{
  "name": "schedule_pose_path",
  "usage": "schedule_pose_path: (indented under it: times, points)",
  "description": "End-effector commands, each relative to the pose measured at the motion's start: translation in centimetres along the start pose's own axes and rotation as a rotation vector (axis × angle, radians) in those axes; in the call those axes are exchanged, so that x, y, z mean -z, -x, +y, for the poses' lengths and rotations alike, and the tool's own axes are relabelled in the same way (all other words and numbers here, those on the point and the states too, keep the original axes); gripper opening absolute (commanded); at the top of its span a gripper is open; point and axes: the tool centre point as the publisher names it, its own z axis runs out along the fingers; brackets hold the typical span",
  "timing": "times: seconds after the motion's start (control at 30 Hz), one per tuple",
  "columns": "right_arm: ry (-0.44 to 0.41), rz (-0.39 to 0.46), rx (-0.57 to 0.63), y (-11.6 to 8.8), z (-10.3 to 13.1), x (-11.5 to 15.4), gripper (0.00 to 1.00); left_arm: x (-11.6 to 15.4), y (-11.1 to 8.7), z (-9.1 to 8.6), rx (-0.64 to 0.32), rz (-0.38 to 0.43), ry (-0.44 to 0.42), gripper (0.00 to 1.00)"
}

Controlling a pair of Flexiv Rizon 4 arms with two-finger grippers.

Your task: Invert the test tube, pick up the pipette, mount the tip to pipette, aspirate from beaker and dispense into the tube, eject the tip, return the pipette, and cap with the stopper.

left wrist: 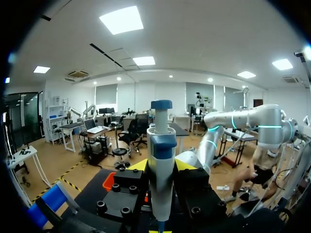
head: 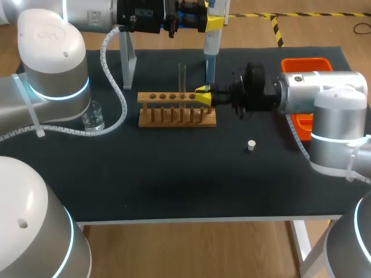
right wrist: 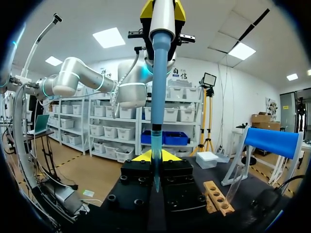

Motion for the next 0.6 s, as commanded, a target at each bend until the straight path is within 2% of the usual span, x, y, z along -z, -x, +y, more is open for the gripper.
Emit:
schedule_pose_path:
  times: [0.03,0.6]
  points:
    - [0.0,-0.005,0.002,-0.2,0.5,0.0,0.0,0.0,0.1,0.1,0.001,0.003,0.002,0.0]
    - [0.005,-0.005,0.012,0.1,2.0,0.1,0.0,0.0,0.1,0.1,0.001,0.003,0.002,0.0]
